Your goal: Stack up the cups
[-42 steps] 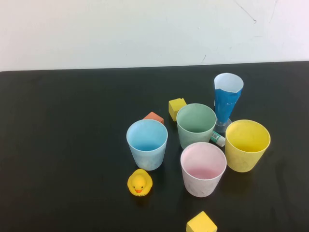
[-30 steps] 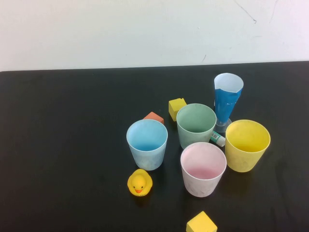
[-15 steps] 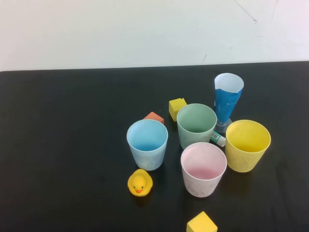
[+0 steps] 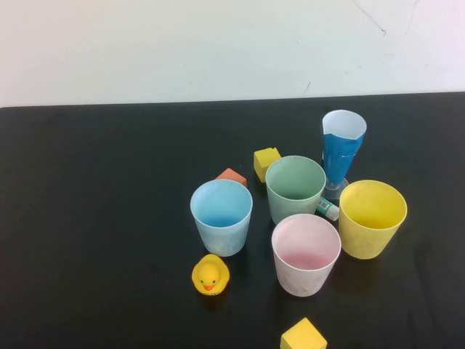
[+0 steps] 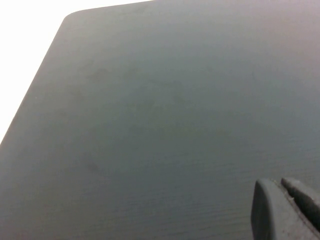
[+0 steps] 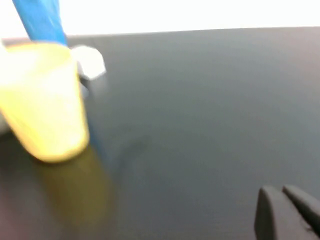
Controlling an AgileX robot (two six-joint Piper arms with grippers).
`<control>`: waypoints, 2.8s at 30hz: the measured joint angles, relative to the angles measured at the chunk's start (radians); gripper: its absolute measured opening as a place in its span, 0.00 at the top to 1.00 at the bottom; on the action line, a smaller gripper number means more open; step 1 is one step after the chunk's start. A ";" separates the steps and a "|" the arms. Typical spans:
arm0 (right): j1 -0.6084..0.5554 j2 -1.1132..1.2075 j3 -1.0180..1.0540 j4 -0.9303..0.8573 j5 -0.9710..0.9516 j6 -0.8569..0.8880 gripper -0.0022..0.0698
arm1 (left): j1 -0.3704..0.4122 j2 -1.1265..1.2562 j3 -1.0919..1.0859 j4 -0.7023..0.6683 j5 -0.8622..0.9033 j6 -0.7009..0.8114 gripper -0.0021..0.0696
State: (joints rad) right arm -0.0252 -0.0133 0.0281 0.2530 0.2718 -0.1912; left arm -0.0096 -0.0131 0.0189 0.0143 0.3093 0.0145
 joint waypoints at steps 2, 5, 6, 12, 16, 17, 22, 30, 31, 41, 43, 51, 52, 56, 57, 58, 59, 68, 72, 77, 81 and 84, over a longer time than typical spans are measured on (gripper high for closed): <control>0.000 0.000 0.000 0.114 0.000 0.015 0.97 | 0.000 0.000 0.000 0.000 0.000 0.000 0.97; 0.000 0.000 0.000 0.264 -0.013 0.020 0.97 | 0.000 0.000 0.000 0.000 0.000 0.000 0.97; 0.000 0.000 0.000 0.309 -0.017 0.023 0.97 | 0.000 0.000 0.000 0.002 0.000 0.000 0.97; 0.000 0.000 0.000 0.414 -0.046 0.018 0.97 | 0.000 0.000 0.000 -0.070 -0.021 0.000 0.97; 0.000 0.000 0.000 0.423 -0.113 0.004 0.97 | 0.000 0.000 0.002 -0.229 -0.100 0.000 0.97; 0.000 0.000 0.000 0.427 -0.135 0.001 0.97 | 0.000 0.000 0.002 -0.272 -0.127 0.000 0.97; 0.000 0.000 0.000 0.435 -0.211 -0.008 0.97 | 0.000 0.000 0.002 -0.411 -0.259 -0.005 0.97; 0.000 0.000 0.000 0.437 -0.222 -0.010 0.97 | 0.000 0.000 0.002 -0.447 -0.378 -0.014 0.97; 0.000 0.000 0.000 0.437 -0.220 -0.010 0.97 | 0.000 0.000 0.002 -0.447 -0.380 -0.014 0.97; 0.000 0.000 0.000 0.437 -0.087 -0.022 0.97 | 0.000 0.000 0.002 -0.641 -0.397 -0.303 0.97; 0.000 0.000 0.000 0.437 -0.037 -0.039 0.97 | 0.000 0.000 0.002 -0.731 -0.402 -0.441 0.97; 0.000 0.000 0.000 0.439 -0.010 -0.055 0.97 | 0.000 0.000 0.002 -0.825 -0.404 -0.577 0.97; 0.000 0.000 0.000 0.444 -0.014 -0.055 0.97 | 0.000 0.000 0.002 -0.809 -0.404 -0.574 0.97; 0.000 0.000 0.000 0.466 -0.014 -0.057 0.97 | 0.000 0.000 -0.029 -0.644 -0.257 -0.480 0.97; 0.000 0.000 0.000 0.466 -0.007 -0.063 0.97 | 0.000 0.003 -0.066 -0.585 -0.179 -0.437 0.97; 0.000 0.000 0.000 0.469 0.006 -0.072 0.97 | 0.000 0.015 -0.104 -0.538 -0.115 -0.402 0.97; 0.000 0.000 0.000 0.469 0.017 -0.086 0.97 | 0.000 0.039 -0.158 -0.482 -0.039 -0.357 0.97; 0.000 0.000 0.000 0.479 0.052 -0.127 0.97 | -0.037 0.466 -0.651 -0.304 0.503 0.025 0.97; 0.000 0.000 0.000 0.500 0.059 -0.129 0.97 | -0.109 0.657 -0.809 -0.278 0.616 0.106 0.97; 0.000 0.000 0.000 0.516 0.075 -0.133 0.97 | -0.234 0.910 -1.005 -0.226 0.716 0.166 0.97; 0.000 0.000 0.000 0.519 0.091 -0.133 0.97 | -0.343 1.106 -1.173 -0.175 0.774 0.181 0.97; 0.000 0.000 0.000 0.521 0.097 -0.136 0.97 | -0.404 1.259 -1.291 -0.123 0.806 0.161 0.91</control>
State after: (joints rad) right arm -0.0252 -0.0133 0.0281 0.7736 0.3684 -0.3267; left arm -0.4138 1.2455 -1.2723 -0.1085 1.1155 0.1754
